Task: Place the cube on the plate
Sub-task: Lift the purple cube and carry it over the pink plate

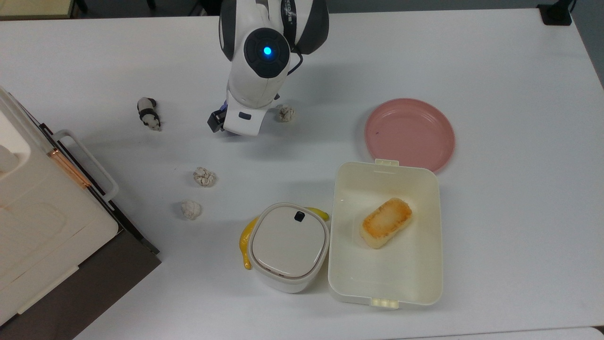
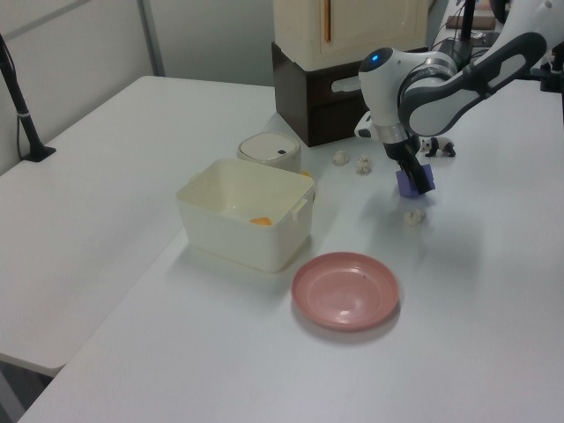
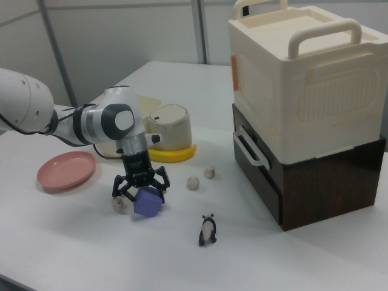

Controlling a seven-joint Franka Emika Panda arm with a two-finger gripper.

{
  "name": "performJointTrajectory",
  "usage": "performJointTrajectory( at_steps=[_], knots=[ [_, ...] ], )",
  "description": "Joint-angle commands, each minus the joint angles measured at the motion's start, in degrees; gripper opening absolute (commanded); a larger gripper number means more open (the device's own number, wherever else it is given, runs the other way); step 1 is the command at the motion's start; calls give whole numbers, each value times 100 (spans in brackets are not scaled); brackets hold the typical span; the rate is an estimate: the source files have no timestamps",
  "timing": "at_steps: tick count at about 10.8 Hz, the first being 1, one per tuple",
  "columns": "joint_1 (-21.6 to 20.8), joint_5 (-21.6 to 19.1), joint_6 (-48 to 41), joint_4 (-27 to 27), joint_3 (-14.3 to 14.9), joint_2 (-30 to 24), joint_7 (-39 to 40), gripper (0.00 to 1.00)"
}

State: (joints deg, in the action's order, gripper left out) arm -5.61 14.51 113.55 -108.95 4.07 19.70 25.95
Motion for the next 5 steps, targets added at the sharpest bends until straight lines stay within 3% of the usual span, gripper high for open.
performJointTrajectory(
  at_steps=[1, 2, 3, 4, 5],
  knots=[
    [-221, 0, 105, -337, 164, -151, -450, 88],
    [-221, -105, -25, -268, 164, -168, -451, 67],
    [-230, -463, -340, 12, 164, -186, -433, 49],
    [-256, -788, -865, 380, 164, -229, -398, 40],
    [-265, -1061, -1296, 697, 155, -282, -398, 40]
  ],
)
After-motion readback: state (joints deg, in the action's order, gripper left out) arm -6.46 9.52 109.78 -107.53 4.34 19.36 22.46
